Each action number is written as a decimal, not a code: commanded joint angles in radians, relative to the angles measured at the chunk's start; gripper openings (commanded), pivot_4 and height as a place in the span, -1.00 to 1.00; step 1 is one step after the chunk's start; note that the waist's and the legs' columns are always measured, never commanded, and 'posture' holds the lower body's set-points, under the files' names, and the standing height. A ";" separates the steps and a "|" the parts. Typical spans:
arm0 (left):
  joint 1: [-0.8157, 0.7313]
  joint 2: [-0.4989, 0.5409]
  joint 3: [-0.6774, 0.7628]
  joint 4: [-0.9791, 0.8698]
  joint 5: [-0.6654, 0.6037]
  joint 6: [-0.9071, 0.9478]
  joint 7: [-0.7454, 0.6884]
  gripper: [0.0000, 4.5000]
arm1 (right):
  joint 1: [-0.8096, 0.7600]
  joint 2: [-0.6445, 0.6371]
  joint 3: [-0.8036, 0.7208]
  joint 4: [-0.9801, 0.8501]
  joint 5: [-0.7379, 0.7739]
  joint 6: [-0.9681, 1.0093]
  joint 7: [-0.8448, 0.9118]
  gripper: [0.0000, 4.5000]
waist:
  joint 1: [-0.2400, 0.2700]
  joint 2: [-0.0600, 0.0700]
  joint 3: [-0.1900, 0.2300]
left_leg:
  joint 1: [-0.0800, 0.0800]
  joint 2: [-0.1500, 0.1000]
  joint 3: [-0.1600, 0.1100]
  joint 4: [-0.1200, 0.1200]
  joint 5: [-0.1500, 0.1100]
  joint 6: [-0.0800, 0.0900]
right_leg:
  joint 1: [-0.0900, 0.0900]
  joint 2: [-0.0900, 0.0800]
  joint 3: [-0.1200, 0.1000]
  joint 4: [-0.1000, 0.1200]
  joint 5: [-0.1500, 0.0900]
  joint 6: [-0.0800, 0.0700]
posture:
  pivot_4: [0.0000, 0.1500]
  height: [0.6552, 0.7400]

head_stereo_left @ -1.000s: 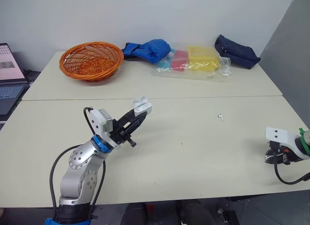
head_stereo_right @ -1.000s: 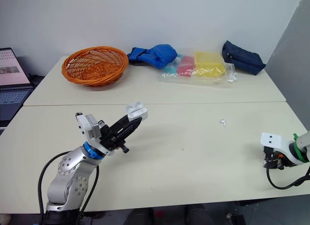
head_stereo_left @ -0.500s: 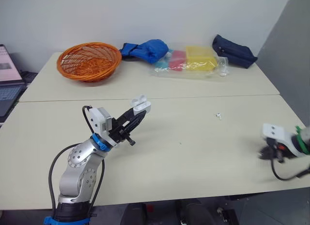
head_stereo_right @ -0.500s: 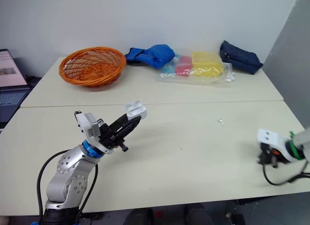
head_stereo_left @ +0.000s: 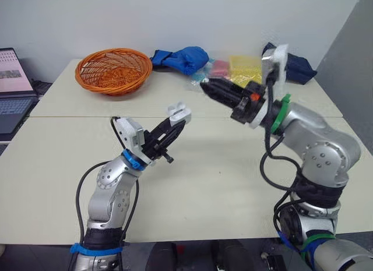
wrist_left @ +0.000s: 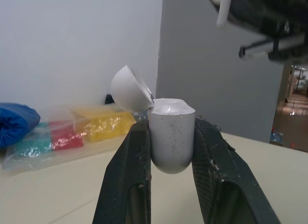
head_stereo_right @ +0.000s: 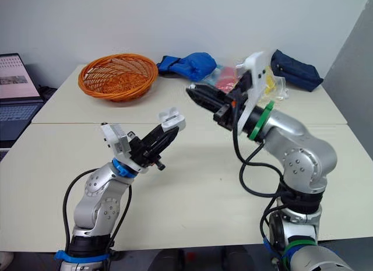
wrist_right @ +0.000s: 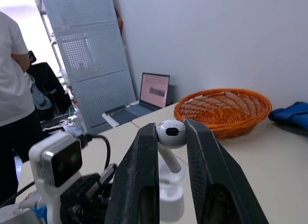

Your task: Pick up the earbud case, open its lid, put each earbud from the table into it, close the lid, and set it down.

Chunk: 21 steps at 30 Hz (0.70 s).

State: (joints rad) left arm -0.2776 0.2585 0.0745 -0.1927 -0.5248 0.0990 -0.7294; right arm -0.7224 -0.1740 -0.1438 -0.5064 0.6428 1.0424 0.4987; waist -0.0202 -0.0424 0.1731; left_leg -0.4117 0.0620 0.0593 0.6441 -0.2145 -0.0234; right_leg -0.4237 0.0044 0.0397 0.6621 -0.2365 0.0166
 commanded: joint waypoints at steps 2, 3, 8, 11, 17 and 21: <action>-0.035 -0.021 -0.013 0.007 0.006 -0.033 0.000 -0.66 | 0.020 0.020 0.040 0.010 -0.020 -0.122 -0.030 -0.82 | -0.008 0.000 0.000 | 0.000 0.000 0.000 0.001 0.000 0.000 | 0.000 0.000 0.000 -0.001 0.000 0.006 | 1.00 1.00; -0.037 -0.023 -0.015 0.007 0.005 -0.036 -0.004 -0.66 | 0.022 0.028 0.039 0.021 -0.010 -0.128 -0.037 -0.82 | -0.009 0.000 0.000 | 0.000 0.000 0.000 0.001 0.000 0.000 | 0.000 0.000 0.000 0.000 0.000 0.007 | 1.00 1.00; -0.050 -0.031 -0.023 0.024 0.005 -0.043 -0.009 -0.66 | 0.026 0.080 0.118 0.069 -0.052 -0.241 -0.050 -0.82 | -0.012 0.000 0.000 | 0.002 0.002 -0.002 0.001 0.000 0.000 | 0.000 0.004 0.000 0.002 0.000 0.004 | 1.00 1.00; -0.061 -0.031 -0.022 0.039 0.004 -0.047 -0.012 -0.66 | 0.037 0.096 0.152 0.085 -0.065 -0.282 -0.055 -0.82 | -0.012 0.000 0.000 | 0.002 0.004 -0.003 0.000 0.000 0.000 | 0.000 0.006 0.000 0.002 0.000 0.003 | 1.00 1.00; -0.076 -0.032 -0.024 0.051 0.002 -0.052 -0.016 -0.66 | 0.065 0.118 0.201 0.112 -0.086 -0.333 -0.067 -0.82 | -0.012 0.000 0.000 | 0.002 0.003 -0.001 0.000 0.000 0.000 | 0.000 0.005 0.000 0.001 0.000 0.003 | 1.00 1.00; -0.074 -0.028 -0.022 0.046 -0.003 -0.050 -0.019 -0.66 | 0.082 0.118 0.212 0.120 -0.089 -0.349 -0.079 -0.82 | -0.012 0.000 0.000 | 0.002 0.003 -0.002 0.000 0.000 0.000 | 0.000 0.005 0.000 0.001 0.000 0.003 | 1.00 1.00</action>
State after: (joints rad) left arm -0.3318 0.2305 0.0474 -0.1143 -0.5183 0.0729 -0.7395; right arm -0.6345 -0.0564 0.0712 -0.3652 0.5547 0.7247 0.4268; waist -0.0321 -0.0423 0.1732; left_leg -0.4102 0.0652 0.0577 0.6440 -0.2143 -0.0231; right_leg -0.4239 0.0093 0.0398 0.6629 -0.2368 0.0195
